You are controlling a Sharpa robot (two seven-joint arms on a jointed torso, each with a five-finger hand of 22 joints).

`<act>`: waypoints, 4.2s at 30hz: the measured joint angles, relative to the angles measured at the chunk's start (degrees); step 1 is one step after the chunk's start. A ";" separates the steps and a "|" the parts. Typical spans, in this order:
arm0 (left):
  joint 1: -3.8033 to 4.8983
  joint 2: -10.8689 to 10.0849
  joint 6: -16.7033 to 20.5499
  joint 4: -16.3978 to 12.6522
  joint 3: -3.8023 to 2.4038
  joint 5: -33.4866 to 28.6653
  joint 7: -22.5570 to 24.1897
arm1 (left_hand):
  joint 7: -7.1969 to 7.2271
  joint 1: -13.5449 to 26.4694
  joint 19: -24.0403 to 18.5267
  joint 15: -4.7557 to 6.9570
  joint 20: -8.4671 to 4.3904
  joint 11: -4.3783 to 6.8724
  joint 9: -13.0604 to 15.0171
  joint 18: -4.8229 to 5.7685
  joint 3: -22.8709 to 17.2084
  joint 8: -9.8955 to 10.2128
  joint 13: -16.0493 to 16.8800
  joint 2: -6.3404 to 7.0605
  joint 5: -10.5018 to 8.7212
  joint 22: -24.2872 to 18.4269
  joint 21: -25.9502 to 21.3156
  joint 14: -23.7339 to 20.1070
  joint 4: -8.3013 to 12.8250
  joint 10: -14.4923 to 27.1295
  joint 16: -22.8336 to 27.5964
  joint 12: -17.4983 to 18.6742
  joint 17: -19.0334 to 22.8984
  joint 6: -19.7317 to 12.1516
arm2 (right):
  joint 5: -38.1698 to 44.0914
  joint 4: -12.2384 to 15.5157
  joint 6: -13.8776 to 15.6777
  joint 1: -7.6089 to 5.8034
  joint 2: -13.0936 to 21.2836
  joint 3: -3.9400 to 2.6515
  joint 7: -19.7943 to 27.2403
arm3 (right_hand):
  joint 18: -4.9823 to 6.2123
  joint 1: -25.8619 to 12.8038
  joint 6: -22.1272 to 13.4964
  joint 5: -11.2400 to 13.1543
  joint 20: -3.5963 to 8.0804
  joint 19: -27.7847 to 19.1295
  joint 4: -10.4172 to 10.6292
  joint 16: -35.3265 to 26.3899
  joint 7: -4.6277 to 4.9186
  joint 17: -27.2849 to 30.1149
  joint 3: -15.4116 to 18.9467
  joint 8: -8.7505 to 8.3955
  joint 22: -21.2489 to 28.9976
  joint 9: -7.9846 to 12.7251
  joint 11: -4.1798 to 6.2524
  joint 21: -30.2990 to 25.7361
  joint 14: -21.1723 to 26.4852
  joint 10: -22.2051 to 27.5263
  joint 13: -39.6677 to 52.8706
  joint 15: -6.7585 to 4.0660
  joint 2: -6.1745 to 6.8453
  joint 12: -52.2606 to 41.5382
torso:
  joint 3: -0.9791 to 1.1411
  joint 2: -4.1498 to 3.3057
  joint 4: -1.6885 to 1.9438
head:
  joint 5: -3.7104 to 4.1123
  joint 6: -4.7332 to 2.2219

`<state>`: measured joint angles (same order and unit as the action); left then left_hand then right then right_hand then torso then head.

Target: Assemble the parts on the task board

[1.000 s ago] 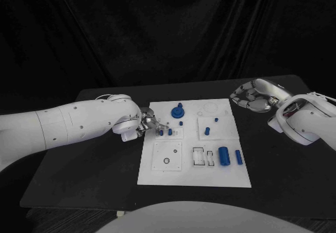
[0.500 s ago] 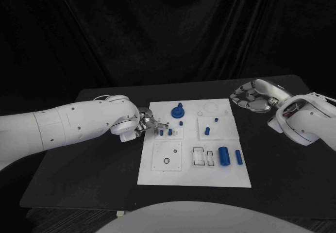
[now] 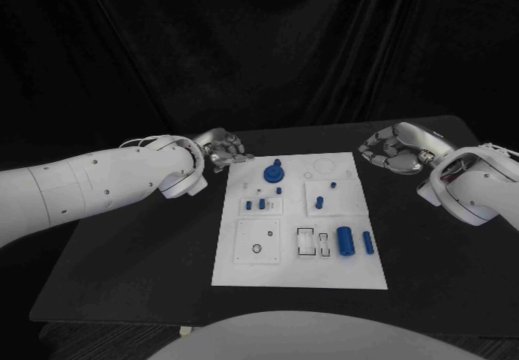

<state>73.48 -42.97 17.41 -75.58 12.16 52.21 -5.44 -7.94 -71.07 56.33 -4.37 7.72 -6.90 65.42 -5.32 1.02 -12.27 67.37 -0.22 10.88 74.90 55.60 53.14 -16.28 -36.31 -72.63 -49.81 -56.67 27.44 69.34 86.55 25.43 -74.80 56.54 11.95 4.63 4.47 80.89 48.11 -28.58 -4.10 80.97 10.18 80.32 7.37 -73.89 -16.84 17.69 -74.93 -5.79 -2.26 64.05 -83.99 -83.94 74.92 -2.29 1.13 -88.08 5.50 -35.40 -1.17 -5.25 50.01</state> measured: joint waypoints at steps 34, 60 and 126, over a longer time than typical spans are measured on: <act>-4.23 12.25 1.82 12.55 0.03 36.63 23.96 | 7.11 -14.84 20.74 6.92 -2.41 6.18 -48.44 0.09 -8.97 6.19 -50.72 4.09 -5.06 0.04 12.63 19.06 7.63 -3.90 -0.35 25.47 2.42 19.88 | 0.00 -0.30 -0.06 0.00 -0.82 0.00 0.05 | 0.00 0.00 0.00 0.00 0.00 0.00 0.00 0.00 0.00 -0.01 0.00 0.00 0.02 0.00 0.00 -0.22 0.00 0.00 -0.01 0.00 0.00 0.00 | 0.01 -0.02 -0.01 | 0.08 0.00; -5.86 14.61 -0.38 14.23 0.03 38.67 23.76 | 7.12 -16.15 21.32 6.51 -2.61 5.63 -50.45 0.07 -11.79 6.85 -51.05 3.94 -1.46 0.02 13.82 19.46 7.88 -9.79 -1.02 25.47 2.04 21.30 | 0.00 -0.32 -0.09 0.04 -0.76 0.00 0.10 | 0.00 0.00 0.00 0.00 0.00 0.00 0.00 0.01 0.00 -0.01 0.00 0.00 0.03 0.00 0.00 -0.22 0.00 0.00 -0.01 0.00 0.00 0.00 | 0.01 0.00 -0.01 | 0.01 0.00; -2.24 5.81 4.82 7.11 -0.06 38.82 25.08 | 5.10 -17.06 22.43 7.24 -3.95 6.70 -51.47 0.05 -18.36 6.45 -56.01 4.48 -5.05 0.01 14.03 21.62 8.05 -22.25 1.42 35.71 5.86 32.15 | 0.00 -0.34 -0.51 0.23 -0.50 0.00 0.06 | 0.00 0.00 0.00 0.00 0.00 0.00 -0.15 -0.20 0.00 0.17 -0.15 0.00 0.01 0.00 0.00 -0.48 0.00 0.00 0.00 0.00 0.00 0.22 | 0.02 0.09 0.05 | -0.12 0.00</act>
<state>71.24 -37.15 22.23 -68.47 12.11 91.03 19.63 -2.84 -88.13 78.76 2.87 3.77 -0.20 13.95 -5.27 -17.34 -5.82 11.36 4.26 5.83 74.91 69.63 74.76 -8.23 -58.56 -71.21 -14.10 -50.82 59.58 69.34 86.21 24.93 -74.57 56.05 11.95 4.69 4.47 80.89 48.11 -28.58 -4.10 80.97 10.03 80.12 7.37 -73.72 -17.00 17.69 -74.92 -5.79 -2.26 63.57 -83.99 -83.94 74.92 -2.29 1.13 -87.86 5.52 -35.32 -1.12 -5.36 50.01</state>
